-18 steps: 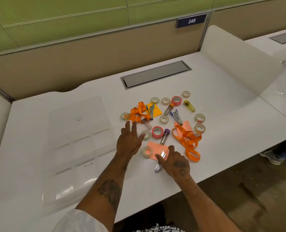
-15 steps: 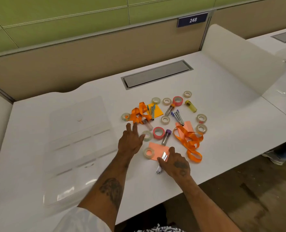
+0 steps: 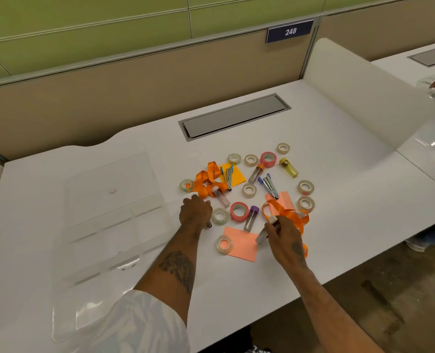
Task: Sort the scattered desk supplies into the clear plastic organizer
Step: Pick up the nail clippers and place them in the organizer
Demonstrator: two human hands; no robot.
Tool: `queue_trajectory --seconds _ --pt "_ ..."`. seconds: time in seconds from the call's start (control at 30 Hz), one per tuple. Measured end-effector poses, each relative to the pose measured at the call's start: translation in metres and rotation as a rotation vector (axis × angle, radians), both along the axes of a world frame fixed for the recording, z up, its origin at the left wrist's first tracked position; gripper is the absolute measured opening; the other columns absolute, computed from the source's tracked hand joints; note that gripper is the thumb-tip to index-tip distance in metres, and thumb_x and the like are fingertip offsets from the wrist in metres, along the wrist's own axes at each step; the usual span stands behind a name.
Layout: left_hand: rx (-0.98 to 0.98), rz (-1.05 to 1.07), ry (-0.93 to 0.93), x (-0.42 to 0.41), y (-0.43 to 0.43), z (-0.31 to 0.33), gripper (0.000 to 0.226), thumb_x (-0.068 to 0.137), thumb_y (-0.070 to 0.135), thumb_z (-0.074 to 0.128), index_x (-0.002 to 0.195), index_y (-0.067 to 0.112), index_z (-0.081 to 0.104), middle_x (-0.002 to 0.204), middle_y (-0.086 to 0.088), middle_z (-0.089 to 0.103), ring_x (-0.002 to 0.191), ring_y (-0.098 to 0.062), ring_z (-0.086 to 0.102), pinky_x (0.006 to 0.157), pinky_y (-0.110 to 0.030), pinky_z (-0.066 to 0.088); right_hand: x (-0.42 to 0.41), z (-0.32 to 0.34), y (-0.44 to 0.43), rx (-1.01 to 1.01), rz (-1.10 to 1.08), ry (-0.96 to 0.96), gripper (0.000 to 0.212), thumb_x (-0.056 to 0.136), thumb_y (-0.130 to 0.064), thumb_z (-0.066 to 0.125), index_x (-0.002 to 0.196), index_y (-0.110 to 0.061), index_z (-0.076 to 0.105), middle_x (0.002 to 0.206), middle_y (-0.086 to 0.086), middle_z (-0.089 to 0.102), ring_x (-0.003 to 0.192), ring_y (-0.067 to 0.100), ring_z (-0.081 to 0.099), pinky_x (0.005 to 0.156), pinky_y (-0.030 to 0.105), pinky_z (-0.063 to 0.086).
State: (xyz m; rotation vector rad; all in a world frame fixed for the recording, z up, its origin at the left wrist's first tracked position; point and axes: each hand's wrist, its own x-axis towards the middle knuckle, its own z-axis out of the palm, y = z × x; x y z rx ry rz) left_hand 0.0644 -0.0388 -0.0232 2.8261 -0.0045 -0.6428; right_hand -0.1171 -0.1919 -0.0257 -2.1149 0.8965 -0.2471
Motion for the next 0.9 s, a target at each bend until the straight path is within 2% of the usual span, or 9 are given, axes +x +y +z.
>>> queue_trajectory --seconds 0.07,0.17,0.27,0.37,0.5,0.63,0.73,0.83,0.9 --pt "0.028 -0.02 -0.019 0.005 -0.002 -0.001 0.055 0.098 0.051 0.043 0.134 0.009 0.047 0.137 -0.015 0.049 0.124 -0.029 0.05 0.096 -0.035 0.045 0.003 0.001 -0.005 0.008 -0.019 -0.027 0.025 0.096 -0.032 0.052 0.102 -0.009 0.06 0.094 0.005 0.066 0.085 0.018 0.06 0.062 0.024 0.046" --pt "0.056 -0.032 -0.051 0.008 -0.004 -0.002 0.051 0.094 0.048 0.054 0.128 0.01 0.052 0.132 -0.013 0.053 0.12 -0.027 0.053 0.091 -0.033 0.047 0.005 0.001 -0.011 -0.013 0.002 -0.039 0.027 0.097 -0.033 0.048 0.108 -0.012 0.059 0.104 0.005 0.066 0.097 0.021 0.061 0.082 0.04 0.053" --pt "0.074 -0.032 -0.069 0.008 -0.005 -0.002 0.043 0.093 0.041 0.059 0.124 0.011 0.054 0.128 -0.012 0.055 0.115 -0.025 0.056 0.086 -0.029 0.048 0.006 -0.003 -0.016 -0.113 -0.002 -0.031 0.025 0.096 -0.03 0.051 0.113 -0.012 0.057 0.112 0.006 0.061 0.102 0.019 0.055 0.079 0.034 0.049" --pt "0.049 -0.041 -0.101 0.007 -0.003 0.002 0.037 0.092 0.036 0.061 0.12 0.012 0.056 0.124 -0.012 0.056 0.111 -0.027 0.059 0.084 -0.031 0.05 0.012 -0.006 -0.018 -0.122 -0.031 -0.045 0.029 0.095 -0.027 0.054 0.118 -0.011 0.058 0.117 0.009 0.056 0.101 0.017 0.052 0.074 0.026 0.04" --pt "-0.054 -0.039 -0.201 0.005 0.001 0.017 0.035 0.09 0.037 0.063 0.114 0.012 0.057 0.117 -0.011 0.061 0.106 -0.03 0.062 0.075 -0.033 0.05 0.028 -0.003 -0.015 -0.09 -0.035 -0.141 0.034 0.095 -0.025 0.055 0.128 -0.015 0.054 0.116 0.007 0.057 0.099 0.02 0.058 0.071 0.025 0.044" --pt "-0.149 -0.022 -0.289 0.003 0.017 0.04 0.037 0.088 0.038 0.062 0.113 0.011 0.057 0.112 -0.013 0.058 0.102 -0.034 0.061 0.077 -0.037 0.048 0.043 0.001 -0.007 0.069 0.0 -0.275 0.034 0.091 -0.022 0.061 0.125 -0.017 0.055 0.113 0.006 0.064 0.103 0.021 0.06 0.084 0.035 0.053" --pt "-0.208 0.022 -0.333 0.001 0.038 0.057 0.032 0.084 0.035 0.066 0.103 0.01 0.057 0.104 -0.013 0.059 0.095 -0.035 0.06 0.076 -0.038 0.047 0.057 0.002 0.008 0.066 0.059 -0.257 0.034 0.089 -0.027 0.064 0.121 -0.017 0.059 0.112 0.006 0.066 0.101 0.021 0.061 0.076 0.02 0.048" --pt "-0.289 0.083 -0.374 -0.005 0.064 0.073 0.027 0.08 0.033 0.068 0.096 0.014 0.06 0.097 -0.009 0.063 0.089 -0.031 0.062 0.073 -0.036 0.049 0.07 0.008 0.03 0.081 0.129 -0.25 0.035 0.091 -0.03 0.062 0.123 -0.016 0.06 0.116 0.008 0.065 0.103 0.022 0.061 0.086 0.036 0.053" --pt "-0.32 0.124 -0.399 -0.011 0.084 0.082 0.027 0.079 0.034 0.069 0.1 0.018 0.062 0.101 -0.005 0.064 0.091 -0.029 0.063 0.072 -0.033 0.049 0.076 0.014 0.047 0.05 0.191 -0.257 0.034 0.091 -0.033 0.062 0.121 -0.016 0.063 0.113 0.008 0.065 0.102 0.021 0.06 0.087 0.034 0.05"
